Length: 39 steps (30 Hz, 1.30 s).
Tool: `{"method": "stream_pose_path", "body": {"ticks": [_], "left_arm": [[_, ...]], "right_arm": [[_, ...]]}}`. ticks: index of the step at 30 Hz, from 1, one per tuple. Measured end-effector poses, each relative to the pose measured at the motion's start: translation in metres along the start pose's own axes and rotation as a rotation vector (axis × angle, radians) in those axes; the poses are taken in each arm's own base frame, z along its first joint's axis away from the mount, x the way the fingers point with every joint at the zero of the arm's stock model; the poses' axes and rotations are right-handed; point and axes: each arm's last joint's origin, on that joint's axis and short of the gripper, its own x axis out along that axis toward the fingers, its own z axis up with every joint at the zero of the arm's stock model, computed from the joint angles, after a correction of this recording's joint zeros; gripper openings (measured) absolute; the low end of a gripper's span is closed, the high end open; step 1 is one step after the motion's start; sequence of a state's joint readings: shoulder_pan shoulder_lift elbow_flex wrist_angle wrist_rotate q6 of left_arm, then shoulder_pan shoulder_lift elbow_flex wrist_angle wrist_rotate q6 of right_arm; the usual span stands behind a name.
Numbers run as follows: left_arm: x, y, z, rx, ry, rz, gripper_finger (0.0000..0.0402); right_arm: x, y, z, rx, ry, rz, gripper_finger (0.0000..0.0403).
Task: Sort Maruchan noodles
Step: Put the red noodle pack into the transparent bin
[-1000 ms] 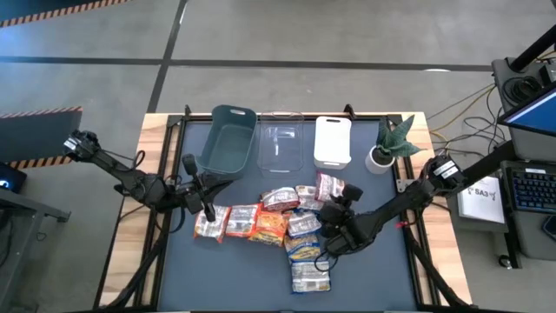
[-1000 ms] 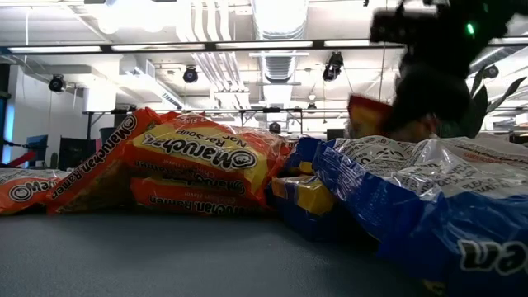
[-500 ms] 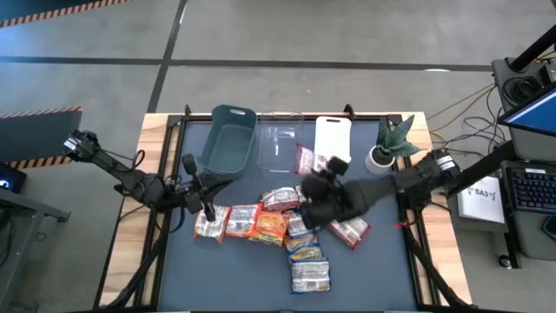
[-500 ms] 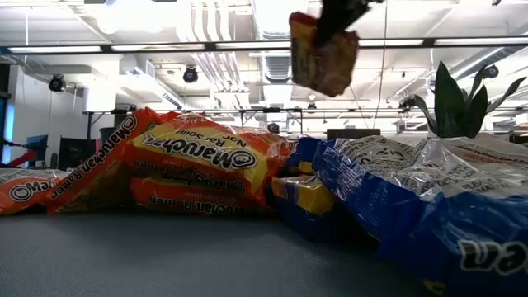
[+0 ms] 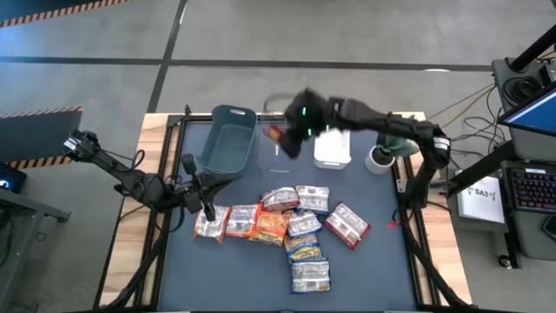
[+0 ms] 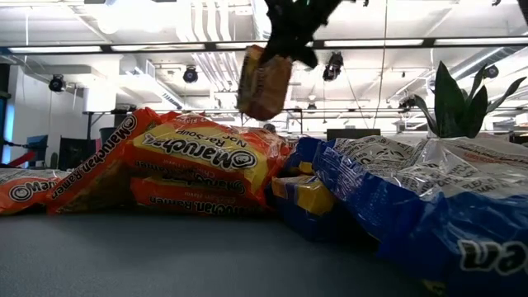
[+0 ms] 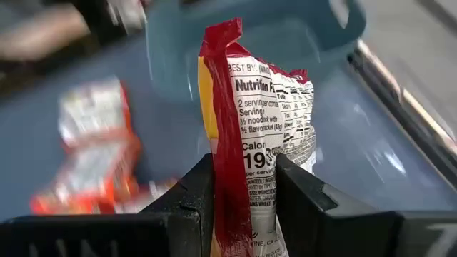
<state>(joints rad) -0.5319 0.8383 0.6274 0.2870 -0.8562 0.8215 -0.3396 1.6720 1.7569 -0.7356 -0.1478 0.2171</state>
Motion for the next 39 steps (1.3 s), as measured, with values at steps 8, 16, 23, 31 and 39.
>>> {"method": "stream_pose_path", "body": {"ticks": [8, 16, 23, 31, 39], "left_arm": [[-0.001, 0.001, 0.000, 0.002, -0.003, 0.005, 0.0000], [-0.001, 0.002, 0.001, 0.011, -0.006, 0.008, 0.0000], [-0.001, 0.002, 0.001, 0.012, -0.006, 0.008, 0.0000], [-0.001, 0.002, 0.000, 0.016, -0.003, 0.006, 0.0000], [-0.001, 0.002, 0.000, 0.012, -0.003, 0.006, 0.0000]], "right_arm": [[-0.002, -0.052, 0.017, 0.067, -0.083, 0.024, 0.0102], [0.032, -0.055, 0.010, 0.006, 0.005, -0.011, 0.0102], [0.058, -0.056, 0.003, -0.128, 0.128, -0.173, 0.0102], [0.079, -0.046, -0.003, -0.304, 0.195, -0.229, 0.0109], [0.101, -0.053, -0.016, -0.358, 0.287, -0.267, 0.0118]]}}
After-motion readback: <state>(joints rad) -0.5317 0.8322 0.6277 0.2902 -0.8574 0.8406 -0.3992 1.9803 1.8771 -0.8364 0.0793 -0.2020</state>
